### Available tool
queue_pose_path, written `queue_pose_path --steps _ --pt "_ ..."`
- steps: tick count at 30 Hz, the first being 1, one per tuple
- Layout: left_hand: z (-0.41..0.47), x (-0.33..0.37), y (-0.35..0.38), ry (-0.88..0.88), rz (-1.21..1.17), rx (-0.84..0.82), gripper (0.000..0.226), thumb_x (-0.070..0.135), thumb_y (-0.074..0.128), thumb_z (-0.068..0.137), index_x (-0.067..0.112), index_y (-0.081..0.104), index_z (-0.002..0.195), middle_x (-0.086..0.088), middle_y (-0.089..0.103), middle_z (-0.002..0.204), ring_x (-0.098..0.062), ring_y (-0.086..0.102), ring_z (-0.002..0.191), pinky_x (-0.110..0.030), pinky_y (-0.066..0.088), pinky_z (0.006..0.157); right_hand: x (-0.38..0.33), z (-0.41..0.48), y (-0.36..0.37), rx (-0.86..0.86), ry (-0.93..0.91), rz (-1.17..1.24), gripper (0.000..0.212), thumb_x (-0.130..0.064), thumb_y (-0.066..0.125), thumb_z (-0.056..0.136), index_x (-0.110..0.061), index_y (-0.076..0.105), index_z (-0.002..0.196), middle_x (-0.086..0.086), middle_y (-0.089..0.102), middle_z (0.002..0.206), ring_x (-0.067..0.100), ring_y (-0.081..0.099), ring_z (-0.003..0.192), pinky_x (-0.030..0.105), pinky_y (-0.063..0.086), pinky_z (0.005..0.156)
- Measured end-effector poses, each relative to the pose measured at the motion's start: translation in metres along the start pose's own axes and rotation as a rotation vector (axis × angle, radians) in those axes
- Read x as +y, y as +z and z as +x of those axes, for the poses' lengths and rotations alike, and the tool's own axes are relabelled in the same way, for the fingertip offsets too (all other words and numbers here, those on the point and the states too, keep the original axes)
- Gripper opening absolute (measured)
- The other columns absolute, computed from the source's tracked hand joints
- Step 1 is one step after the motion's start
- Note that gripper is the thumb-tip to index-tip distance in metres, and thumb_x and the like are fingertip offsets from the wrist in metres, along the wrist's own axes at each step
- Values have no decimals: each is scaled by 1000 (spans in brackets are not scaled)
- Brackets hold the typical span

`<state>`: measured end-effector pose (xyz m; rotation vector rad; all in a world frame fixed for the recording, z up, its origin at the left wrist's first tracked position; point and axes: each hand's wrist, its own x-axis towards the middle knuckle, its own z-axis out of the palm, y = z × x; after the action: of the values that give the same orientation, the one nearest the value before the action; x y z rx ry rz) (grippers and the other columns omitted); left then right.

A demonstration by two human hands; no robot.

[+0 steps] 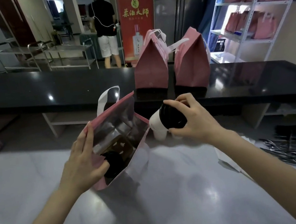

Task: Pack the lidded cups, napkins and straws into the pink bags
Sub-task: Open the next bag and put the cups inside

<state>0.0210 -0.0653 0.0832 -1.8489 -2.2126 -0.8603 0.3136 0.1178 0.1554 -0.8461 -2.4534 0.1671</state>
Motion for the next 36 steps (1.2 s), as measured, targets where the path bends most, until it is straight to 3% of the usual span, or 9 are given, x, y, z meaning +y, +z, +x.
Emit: queue_pose_path --steps 6,14,19,24,30,36 --pt "3 -22 -8 19 -50 -14 109 49 60 71 33 -9 153 4 10 159 -27 33 136 -42 52 88 -62 34 6 7 -173 108 76 -44 74 71 -36 41 139 -3 35 127 18 44 121 39 51 92" --pt "8 -42 -19 82 -95 -11 111 39 65 71 33 -10 153 20 -1 159 -17 24 141 -30 43 96 -100 68 68 -225 -194 -21 77 -41 73 74 -36 35 141 -3 31 136 19 42 120 28 51 82" --pt "10 -52 -23 112 -111 -28 111 36 67 73 32 -9 154 19 -2 160 -14 22 142 -25 37 101 -107 86 100 -378 -186 -205 80 -38 74 73 -31 33 141 2 38 143 25 44 122 37 50 85" --pt "14 -60 -26 118 -138 -37 108 38 63 72 35 -8 153 21 -3 160 -11 23 142 -23 39 99 -114 103 125 -486 -147 -277 75 -34 74 75 -30 35 139 4 47 133 27 48 118 39 51 88" --pt "21 -78 -29 103 -182 -64 107 41 64 73 39 -9 152 25 -4 157 -9 27 137 -23 43 98 -114 117 150 -588 -59 -258 80 -23 75 75 -31 31 141 6 40 139 31 45 122 44 50 93" --pt "26 -92 -31 90 -211 -80 107 36 64 73 42 -9 152 32 -5 154 10 11 134 -14 31 98 -116 131 170 -634 -5 -236 83 -17 78 72 -28 30 139 7 39 134 33 46 118 45 53 89"
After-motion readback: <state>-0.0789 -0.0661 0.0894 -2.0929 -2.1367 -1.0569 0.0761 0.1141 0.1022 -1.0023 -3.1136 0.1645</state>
